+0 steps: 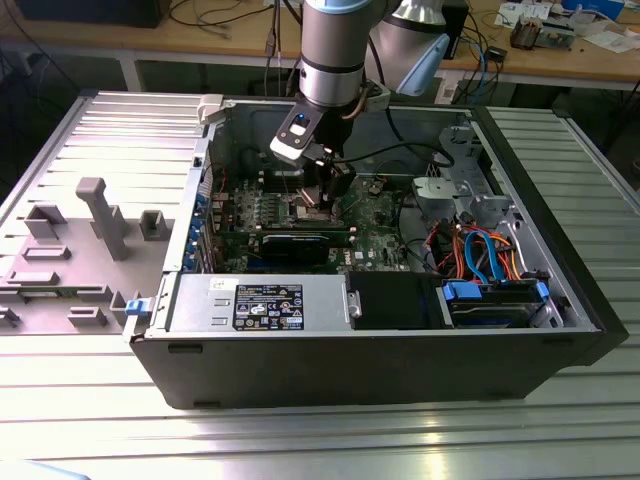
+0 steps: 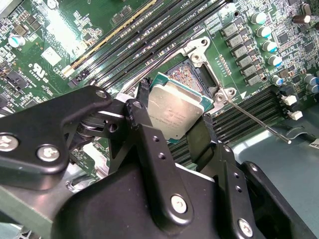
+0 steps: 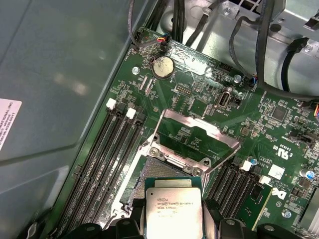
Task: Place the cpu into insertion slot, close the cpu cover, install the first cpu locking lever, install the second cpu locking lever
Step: 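Place the cpu into insertion slot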
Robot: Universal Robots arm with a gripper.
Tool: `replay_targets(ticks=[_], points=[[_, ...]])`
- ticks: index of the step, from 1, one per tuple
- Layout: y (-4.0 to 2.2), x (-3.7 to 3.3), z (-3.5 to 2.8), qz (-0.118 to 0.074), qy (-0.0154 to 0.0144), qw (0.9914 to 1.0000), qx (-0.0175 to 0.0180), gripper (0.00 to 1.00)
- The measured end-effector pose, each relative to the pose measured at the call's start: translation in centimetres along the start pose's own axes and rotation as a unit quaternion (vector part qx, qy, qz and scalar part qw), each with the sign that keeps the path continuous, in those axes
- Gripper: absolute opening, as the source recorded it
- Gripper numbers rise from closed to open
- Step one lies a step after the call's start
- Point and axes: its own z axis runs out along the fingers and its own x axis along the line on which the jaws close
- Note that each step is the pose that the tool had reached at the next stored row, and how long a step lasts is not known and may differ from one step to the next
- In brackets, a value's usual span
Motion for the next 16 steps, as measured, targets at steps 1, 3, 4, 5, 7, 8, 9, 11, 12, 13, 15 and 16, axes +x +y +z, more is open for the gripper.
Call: replay_targets(ticks=[1,3,4,5,7,8,9,11,12,13,15,16], points=[[0.0,0.0,0.0,0.0,0.0,1.0,0.0,0.55],[0.0,0.0,0.0,0.002,0.0001,1.0,0.0,0.55],[0.0,0.0,0.0,0.003,0.0001,1.0,0.0,0.55],[0.0,0.0,0.0,0.004,0.0001,0.99999,0.0,0.55],[0.0,0.0,0.0,0.007,0.0001,0.99997,-0.0001,0.55],[0.0,0.0,0.0,0.009,0.0001,0.99996,-0.0001,0.55],[0.01,0.0,0.0,0.01,0.0002,0.99995,-0.0001,0.55],[0.0,0.0,0.0,0.013,0.0002,0.99991,-0.0001,0.55],[0.0,0.0,0.0,0.015,0.0003,0.99989,-0.0001,0.55],[0.0,0.0,0.0,0.016,0.0003,0.99987,-0.0001,0.55],[0.0,0.0,0.0,0.019,0.0003,0.99982,-0.0001,0.55],[0.0,0.0,0.0,0.02,0.0004,0.99979,-0.0001,0.55]])
